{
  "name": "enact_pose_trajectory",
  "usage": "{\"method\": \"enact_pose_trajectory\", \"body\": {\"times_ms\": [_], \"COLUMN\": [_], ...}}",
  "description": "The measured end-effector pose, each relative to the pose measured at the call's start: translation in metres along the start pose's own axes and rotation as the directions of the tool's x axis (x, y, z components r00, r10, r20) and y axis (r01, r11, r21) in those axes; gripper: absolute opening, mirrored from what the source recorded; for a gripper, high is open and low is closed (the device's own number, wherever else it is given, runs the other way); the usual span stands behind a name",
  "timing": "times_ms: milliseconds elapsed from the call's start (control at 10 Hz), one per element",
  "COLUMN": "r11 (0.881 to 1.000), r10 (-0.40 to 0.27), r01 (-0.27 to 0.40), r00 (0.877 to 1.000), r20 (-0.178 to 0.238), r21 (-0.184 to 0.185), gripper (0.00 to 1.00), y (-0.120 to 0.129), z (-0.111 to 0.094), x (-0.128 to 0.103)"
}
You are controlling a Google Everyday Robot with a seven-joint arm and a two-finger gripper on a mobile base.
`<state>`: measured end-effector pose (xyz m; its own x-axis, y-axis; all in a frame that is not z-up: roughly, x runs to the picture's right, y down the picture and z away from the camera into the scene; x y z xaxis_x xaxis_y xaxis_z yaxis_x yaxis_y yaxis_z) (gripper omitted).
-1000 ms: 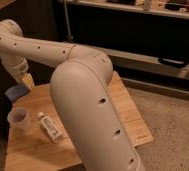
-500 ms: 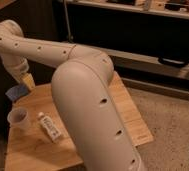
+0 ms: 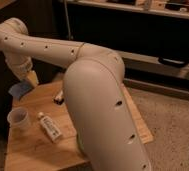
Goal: Place the white sponge in the ceramic cup
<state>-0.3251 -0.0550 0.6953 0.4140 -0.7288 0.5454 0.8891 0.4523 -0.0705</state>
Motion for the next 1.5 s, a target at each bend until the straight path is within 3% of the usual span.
{"method": "enact_pose_trajectory", "body": {"times_ms": [500,700,1000,1500], "r11": [0.998,0.997,0.997,0.996], "r10": [-0.042,-0.054,-0.071,-0.043], "r01": [0.04,0.051,0.07,0.047], "r00": [0.998,0.997,0.996,0.998], "r20": [0.042,0.048,0.058,0.049], "r21": [0.05,0.05,0.02,-0.078], "gripper": [0.0,0.0,0.0,0.0], "y": [0.002,0.001,0.0,0.014], "z": [0.017,0.024,0.041,0.065], "x": [-0.011,-0.016,-0.029,-0.041]}}
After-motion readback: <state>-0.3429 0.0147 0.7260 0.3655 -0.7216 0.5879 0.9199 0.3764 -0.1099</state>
